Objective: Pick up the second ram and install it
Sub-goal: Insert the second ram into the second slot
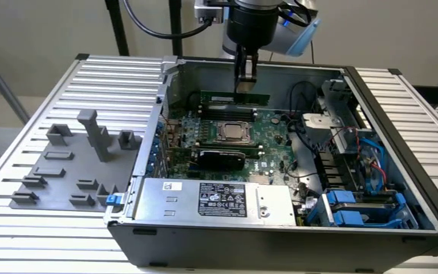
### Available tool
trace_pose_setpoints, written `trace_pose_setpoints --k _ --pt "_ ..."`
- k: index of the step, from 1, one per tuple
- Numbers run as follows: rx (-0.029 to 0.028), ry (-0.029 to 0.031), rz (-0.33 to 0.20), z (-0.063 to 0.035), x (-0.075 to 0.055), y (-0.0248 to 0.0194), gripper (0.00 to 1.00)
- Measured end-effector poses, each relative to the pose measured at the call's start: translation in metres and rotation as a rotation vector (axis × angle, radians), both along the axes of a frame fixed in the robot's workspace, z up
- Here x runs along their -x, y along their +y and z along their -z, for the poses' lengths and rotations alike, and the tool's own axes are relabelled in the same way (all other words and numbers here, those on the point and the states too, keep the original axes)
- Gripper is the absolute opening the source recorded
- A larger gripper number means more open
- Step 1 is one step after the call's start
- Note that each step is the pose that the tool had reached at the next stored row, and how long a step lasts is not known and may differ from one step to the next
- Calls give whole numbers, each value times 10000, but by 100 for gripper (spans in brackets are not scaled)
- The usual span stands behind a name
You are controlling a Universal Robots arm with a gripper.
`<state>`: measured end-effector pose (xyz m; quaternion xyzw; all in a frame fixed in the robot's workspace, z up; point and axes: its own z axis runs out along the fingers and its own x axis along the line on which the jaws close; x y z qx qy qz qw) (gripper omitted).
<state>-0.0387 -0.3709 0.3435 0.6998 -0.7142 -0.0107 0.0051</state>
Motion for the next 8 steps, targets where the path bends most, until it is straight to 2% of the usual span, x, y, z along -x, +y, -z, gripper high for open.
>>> trace_pose_setpoints --k 8 --pt "0 0 0 0 0 0 0"
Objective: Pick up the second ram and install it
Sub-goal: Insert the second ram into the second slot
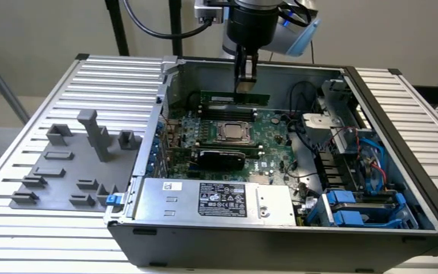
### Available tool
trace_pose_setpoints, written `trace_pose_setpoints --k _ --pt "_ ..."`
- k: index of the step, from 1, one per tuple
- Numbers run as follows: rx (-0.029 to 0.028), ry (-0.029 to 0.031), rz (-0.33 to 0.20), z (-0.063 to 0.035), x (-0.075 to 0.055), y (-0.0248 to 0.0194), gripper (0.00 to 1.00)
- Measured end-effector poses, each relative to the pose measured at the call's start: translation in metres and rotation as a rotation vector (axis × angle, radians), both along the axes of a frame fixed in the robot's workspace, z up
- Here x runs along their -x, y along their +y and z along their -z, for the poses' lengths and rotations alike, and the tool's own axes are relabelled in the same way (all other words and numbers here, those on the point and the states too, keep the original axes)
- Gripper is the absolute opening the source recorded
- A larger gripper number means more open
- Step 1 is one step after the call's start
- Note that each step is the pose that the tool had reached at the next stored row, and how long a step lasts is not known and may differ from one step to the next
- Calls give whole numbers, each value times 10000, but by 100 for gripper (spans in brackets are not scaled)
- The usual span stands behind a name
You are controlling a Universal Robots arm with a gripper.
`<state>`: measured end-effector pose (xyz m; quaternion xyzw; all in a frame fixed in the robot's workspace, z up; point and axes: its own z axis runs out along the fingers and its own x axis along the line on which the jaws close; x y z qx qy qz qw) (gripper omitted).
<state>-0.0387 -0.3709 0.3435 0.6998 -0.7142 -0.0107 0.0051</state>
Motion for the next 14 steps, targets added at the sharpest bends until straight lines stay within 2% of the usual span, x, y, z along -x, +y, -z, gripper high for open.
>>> trace_pose_setpoints --k 5,14 --pt "-28 0 1 73 0 0 0" --pt "-32 0 0 237 0 -16 0"
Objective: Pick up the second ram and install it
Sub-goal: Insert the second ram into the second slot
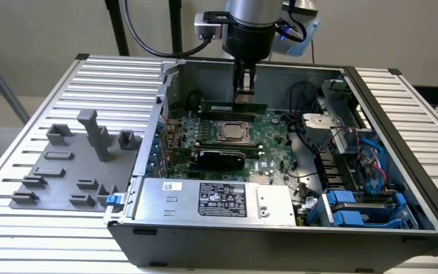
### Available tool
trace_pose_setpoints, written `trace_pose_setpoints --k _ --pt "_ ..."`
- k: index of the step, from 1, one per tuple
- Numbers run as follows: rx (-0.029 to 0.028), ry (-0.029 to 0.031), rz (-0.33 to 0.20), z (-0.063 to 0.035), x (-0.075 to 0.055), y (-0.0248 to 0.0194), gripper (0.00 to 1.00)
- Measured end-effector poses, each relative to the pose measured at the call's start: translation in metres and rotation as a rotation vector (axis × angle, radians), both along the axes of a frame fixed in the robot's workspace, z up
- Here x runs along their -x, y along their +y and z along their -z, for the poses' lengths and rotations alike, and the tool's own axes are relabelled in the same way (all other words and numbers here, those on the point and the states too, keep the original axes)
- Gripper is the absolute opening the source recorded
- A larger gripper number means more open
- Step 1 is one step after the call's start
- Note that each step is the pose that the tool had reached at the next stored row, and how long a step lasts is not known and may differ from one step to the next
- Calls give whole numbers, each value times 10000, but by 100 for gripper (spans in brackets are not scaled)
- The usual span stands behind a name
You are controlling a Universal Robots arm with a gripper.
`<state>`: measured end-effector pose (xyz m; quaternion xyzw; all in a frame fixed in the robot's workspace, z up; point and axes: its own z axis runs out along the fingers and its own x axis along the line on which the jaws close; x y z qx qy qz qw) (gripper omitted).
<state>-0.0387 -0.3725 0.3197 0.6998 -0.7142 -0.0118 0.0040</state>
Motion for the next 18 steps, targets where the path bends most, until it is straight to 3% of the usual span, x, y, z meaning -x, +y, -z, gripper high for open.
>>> trace_pose_setpoints --k 18 --pt "-25 0 0 328 0 -25 0"
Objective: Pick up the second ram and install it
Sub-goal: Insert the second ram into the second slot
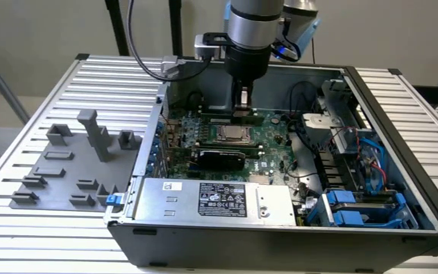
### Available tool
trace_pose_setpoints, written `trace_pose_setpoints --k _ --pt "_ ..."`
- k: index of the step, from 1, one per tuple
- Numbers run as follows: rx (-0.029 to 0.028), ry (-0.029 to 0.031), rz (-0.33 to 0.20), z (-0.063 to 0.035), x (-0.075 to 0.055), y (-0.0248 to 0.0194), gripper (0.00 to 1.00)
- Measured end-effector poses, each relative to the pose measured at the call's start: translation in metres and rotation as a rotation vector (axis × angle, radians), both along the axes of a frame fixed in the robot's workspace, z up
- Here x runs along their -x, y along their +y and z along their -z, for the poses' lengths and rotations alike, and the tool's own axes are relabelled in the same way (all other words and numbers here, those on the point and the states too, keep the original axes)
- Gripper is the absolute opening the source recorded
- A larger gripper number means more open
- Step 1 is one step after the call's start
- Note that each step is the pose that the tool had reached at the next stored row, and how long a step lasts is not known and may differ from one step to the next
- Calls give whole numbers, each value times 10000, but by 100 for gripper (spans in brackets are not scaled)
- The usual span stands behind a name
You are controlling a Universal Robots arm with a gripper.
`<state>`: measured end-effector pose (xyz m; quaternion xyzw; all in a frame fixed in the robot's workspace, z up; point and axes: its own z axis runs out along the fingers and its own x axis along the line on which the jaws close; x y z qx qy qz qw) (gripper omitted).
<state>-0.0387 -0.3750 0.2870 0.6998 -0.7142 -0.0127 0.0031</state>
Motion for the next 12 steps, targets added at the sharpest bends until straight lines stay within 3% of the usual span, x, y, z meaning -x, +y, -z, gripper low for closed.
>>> trace_pose_setpoints --k 12 --pt "-24 0 0 224 0 -8 0"
